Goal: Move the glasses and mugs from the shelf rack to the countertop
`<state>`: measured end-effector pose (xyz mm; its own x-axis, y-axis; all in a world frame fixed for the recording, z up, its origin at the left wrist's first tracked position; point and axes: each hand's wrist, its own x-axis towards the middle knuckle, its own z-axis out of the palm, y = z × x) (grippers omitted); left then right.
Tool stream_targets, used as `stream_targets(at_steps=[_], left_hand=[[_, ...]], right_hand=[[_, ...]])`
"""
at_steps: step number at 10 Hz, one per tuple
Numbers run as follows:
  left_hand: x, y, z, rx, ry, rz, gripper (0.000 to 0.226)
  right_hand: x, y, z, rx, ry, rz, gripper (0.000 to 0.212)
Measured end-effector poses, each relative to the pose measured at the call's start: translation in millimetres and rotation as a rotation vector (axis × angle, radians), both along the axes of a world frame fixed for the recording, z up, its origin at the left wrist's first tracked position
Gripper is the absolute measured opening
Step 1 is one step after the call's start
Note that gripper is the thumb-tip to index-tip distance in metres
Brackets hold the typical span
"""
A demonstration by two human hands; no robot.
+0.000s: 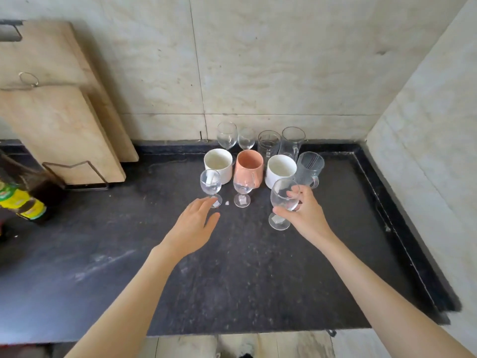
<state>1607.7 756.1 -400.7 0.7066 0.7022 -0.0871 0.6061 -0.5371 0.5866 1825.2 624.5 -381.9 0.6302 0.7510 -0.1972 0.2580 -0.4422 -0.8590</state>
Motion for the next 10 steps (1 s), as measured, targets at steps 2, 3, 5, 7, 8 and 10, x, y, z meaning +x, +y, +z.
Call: stream_targets(at_steps=[2, 3, 5, 7, 8, 10], left_hand=[[5.6, 7.3, -70.7, -0.188, 0.193, 0.033, 0.052], [5.0, 11.9, -98.6, -0.188, 0.225, 0.061, 0.052], [7.0, 26.5, -136.0, -0.073, 0.265, 0.084, 0.055], [13.9, 33.8, -158.0, -0.024, 0.452, 0.096, 0.074], [15.2, 33.3, -162.7, -0.026, 0.491, 0.098, 0.079], [14.3, 36.2, -166.7, -0.057, 0.507, 0.092, 0.079]], right_hand=[[15.8, 29.8, -48.1, -0.097, 0.076, -0.051, 0.068], [20.2, 45.5, -65.0, -0.107, 0.096, -0.078, 0.067], [23.0, 63.4, -82.9, -0.083, 0.120, -0.093, 0.065], [25.2, 68.0, -90.9, -0.049, 0.141, -0.093, 0.066], [26.8, 69.4, -93.7, -0.050, 0.152, -0.092, 0.069], [23.6, 68.6, -98.5, -0.048, 0.211, -0.116, 0.075]])
